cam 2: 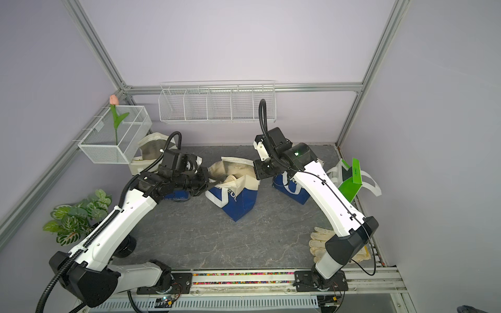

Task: Open the takeout bag
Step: Place the takeout bag at the center of the board.

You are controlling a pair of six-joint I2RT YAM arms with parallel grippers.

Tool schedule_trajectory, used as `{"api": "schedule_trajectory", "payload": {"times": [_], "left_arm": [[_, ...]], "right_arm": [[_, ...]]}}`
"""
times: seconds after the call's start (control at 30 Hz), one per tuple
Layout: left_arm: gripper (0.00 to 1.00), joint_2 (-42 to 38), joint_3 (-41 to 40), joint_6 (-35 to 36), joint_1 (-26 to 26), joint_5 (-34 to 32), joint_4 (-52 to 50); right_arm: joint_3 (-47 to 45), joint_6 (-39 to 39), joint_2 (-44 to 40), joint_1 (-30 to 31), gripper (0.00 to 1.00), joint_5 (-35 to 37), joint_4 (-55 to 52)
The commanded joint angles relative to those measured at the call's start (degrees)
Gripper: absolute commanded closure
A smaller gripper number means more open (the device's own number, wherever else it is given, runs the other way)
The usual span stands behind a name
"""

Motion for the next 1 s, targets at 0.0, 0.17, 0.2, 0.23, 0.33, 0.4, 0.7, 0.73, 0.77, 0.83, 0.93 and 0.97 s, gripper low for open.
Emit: {"api": "schedule_trajectory", "payload": {"times": [0.0, 0.17, 0.2, 0.23, 0.33, 0.4, 0.7, 0.73, 0.77, 0.83, 0.93, 0.97], "left_arm": [[1.00, 4.1, 2.9, 3.7, 2.0, 3.8, 5.1], [1.00, 11.7, 10.9, 9.8, 2.7, 3.1, 2.4], [1.00, 13.4, 12.5, 10.3, 2.6, 3.3, 2.0], [1.00, 14.7, 13.8, 10.9, 2.6, 3.3, 1.7], [1.00, 18.5, 19.1, 14.0, 2.7, 0.3, -3.4], [1.00, 20.7, 21.4, 14.9, 2.9, 0.1, -5.5], [1.00, 24.3, 20.4, 14.4, 3.9, 4.5, -4.8], [1.00, 24.2, 20.0, 14.3, 4.0, 4.6, -4.3], [1.00, 24.3, 19.9, 14.2, 4.0, 4.6, -4.2], [1.00, 24.2, 20.0, 14.1, 4.0, 4.6, -4.1], [1.00, 23.8, 20.6, 14.3, 4.0, 5.2, -4.2], [1.00, 23.5, 20.9, 14.6, 4.0, 5.1, -4.3]], "right_arm": [[2.4, 1.7, 1.5, -0.9, 0.93, -2.7, 1.5], [3.6, 3.0, 4.0, -1.7, 0.93, -4.8, 3.1], [3.7, 3.4, 4.5, -1.9, 0.93, -4.8, 3.6], [3.6, 3.7, 5.1, -2.0, 0.93, -4.9, 4.1], [3.7, 4.5, 7.1, -2.7, 0.93, -4.5, 4.8], [3.9, 4.9, 8.3, -3.0, 0.93, -4.4, 4.7], [2.4, 5.9, 8.5, -3.4, 0.93, -3.0, 6.6], [2.3, 5.9, 8.7, -3.5, 0.93, -2.9, 6.7], [2.2, 6.0, 9.0, -3.6, 0.92, -2.6, 6.7], [2.1, 6.2, 9.3, -3.7, 0.88, -1.9, 6.8], [2.0, 6.4, 8.4, -3.8, 0.89, -0.8, 7.7], [2.0, 6.5, 7.8, -3.7, 0.90, 0.1, 7.9]]}}
